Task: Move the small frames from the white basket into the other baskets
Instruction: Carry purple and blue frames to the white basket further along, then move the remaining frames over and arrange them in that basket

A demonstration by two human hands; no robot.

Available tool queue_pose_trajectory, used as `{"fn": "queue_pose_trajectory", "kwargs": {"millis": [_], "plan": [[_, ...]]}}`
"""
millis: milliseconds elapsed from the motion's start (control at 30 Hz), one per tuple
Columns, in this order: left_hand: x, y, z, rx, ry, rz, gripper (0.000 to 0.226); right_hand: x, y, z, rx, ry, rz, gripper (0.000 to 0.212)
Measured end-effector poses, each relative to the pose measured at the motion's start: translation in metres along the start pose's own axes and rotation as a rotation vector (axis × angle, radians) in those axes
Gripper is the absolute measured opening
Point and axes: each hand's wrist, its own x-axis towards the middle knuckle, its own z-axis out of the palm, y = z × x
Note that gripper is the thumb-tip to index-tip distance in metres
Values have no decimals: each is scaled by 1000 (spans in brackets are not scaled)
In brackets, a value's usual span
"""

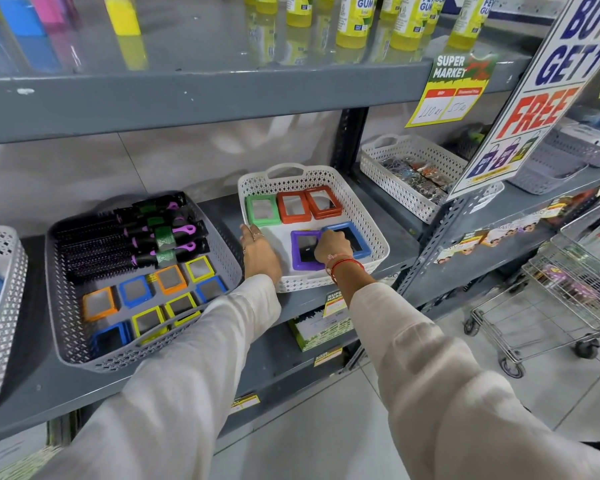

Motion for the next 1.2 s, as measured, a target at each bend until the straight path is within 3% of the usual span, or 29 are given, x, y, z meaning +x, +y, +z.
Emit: {"fn": "queue_pose_trajectory", "kwargs": {"millis": [300,633,800,967,1200], "plan": [[1,3,-19,-92,34,39,55,-12,-13,-15,-127,147,-49,29],[6,-50,-145,-25,354,131,41,-46,-123,-24,-3,227,-353,38],[-14,-117,-216,93,481,-31,45,-80,-193,10,81,157,-517,40],[-47,-196,-278,42,532,-246,47,-128,-263,50,103,44,-659,35],[-90,-271,-310,26,530,-451,52,-182,-329,114,96,-134,-803,33]]}}
